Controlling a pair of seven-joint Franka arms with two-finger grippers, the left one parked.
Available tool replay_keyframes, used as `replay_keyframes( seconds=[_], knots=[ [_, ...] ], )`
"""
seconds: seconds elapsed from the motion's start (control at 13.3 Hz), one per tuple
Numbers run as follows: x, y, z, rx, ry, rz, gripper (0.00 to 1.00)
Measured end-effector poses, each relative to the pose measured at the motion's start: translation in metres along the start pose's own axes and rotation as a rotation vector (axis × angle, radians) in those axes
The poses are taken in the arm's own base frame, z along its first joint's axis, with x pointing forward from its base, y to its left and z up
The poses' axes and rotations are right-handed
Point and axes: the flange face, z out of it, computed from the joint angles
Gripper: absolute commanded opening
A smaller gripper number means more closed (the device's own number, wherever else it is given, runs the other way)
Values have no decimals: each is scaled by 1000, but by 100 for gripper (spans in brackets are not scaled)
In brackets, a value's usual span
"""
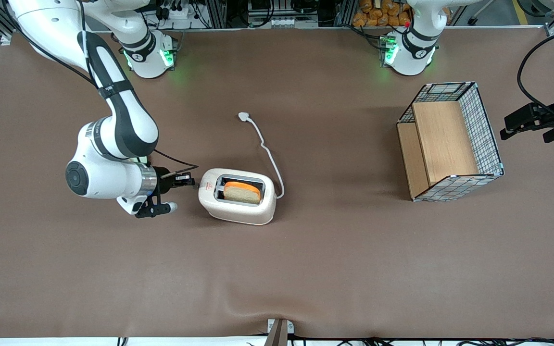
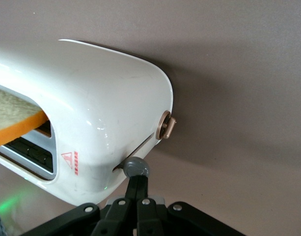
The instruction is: Press toaster button with right arm
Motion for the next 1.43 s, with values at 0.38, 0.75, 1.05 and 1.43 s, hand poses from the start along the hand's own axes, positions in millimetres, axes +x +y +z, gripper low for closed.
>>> replay_keyframes(
  seconds=[0.38, 0.75, 1.05, 1.43],
  knots=[
    [0, 0, 0, -3, 2, -2, 0],
    [4, 3, 5, -4, 13, 3, 0],
    [4, 3, 5, -4, 13, 3, 0],
    [7, 8, 16, -3, 3, 12, 0]
  ],
)
